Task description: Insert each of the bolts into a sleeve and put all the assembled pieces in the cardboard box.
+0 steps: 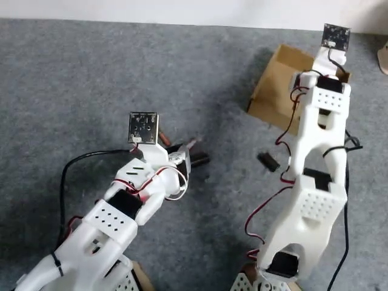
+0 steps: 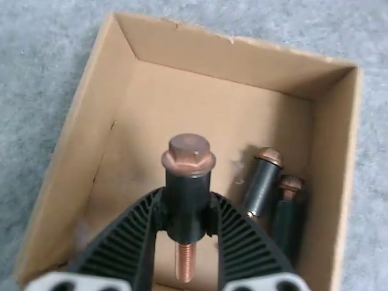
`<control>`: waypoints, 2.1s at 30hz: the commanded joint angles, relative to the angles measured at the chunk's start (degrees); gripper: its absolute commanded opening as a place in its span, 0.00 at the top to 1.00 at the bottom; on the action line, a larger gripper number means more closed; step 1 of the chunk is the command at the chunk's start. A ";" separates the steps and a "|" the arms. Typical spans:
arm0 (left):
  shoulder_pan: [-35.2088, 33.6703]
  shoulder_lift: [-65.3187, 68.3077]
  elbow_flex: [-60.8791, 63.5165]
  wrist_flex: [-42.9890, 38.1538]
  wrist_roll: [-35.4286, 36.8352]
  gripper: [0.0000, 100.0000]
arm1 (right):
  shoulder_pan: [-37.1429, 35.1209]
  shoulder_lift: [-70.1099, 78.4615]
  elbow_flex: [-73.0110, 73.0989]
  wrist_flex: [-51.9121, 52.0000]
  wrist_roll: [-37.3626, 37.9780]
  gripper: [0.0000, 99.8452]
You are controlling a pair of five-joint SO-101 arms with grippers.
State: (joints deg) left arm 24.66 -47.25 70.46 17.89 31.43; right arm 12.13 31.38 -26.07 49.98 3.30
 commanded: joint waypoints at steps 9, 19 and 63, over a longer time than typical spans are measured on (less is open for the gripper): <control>-0.57 -0.31 -1.10 0.00 0.26 0.99 | 1.71 11.91 -14.46 0.04 -2.90 1.00; -0.57 -0.31 -1.10 0.00 0.09 0.99 | 2.42 18.15 -15.96 0.04 -7.30 0.99; -19.56 -0.57 -7.87 15.30 0.35 0.99 | -12.00 15.69 -50.59 45.23 3.60 0.88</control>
State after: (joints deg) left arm 8.75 -47.25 62.90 32.92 31.43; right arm 2.37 50.90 -73.01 92.44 6.11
